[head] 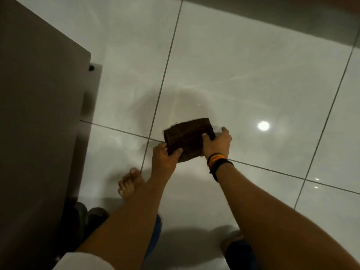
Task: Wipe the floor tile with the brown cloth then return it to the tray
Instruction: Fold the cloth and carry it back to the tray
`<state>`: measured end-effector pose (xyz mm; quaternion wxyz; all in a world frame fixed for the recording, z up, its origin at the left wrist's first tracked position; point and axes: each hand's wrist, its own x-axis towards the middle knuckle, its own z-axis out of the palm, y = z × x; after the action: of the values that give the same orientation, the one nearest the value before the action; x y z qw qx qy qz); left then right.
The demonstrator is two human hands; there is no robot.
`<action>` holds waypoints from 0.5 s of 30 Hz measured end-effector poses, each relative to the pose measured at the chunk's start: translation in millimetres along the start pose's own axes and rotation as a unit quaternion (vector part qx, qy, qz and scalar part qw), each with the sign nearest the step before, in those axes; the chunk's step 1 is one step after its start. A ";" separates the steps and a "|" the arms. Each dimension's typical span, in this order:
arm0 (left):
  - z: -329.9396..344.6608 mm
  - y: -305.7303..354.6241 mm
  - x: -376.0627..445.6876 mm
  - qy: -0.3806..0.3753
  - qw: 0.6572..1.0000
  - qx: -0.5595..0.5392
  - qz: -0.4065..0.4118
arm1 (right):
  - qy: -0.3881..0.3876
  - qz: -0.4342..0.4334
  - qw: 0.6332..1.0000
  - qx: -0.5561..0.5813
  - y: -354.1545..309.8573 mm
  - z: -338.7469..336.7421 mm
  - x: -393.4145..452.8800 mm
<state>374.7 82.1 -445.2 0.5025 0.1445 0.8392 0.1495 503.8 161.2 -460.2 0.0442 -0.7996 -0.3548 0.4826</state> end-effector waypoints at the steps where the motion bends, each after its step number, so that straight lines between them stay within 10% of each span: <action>1: 6.0 0.5 2.3 0.016 1.000 -0.019 -0.010 | -0.005 0.013 0.999 -0.037 0.0 -1.8 6.8; 15: -24.7 43.9 -7.0 -0.014 0.991 -0.110 -0.072 | -0.144 0.070 0.983 0.093 -16.5 -29.8 -32.6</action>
<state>360.1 116.8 -411.0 0.5362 0.0292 0.8190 0.2024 509.9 161.6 -413.4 0.0333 -0.7371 -0.2539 0.6254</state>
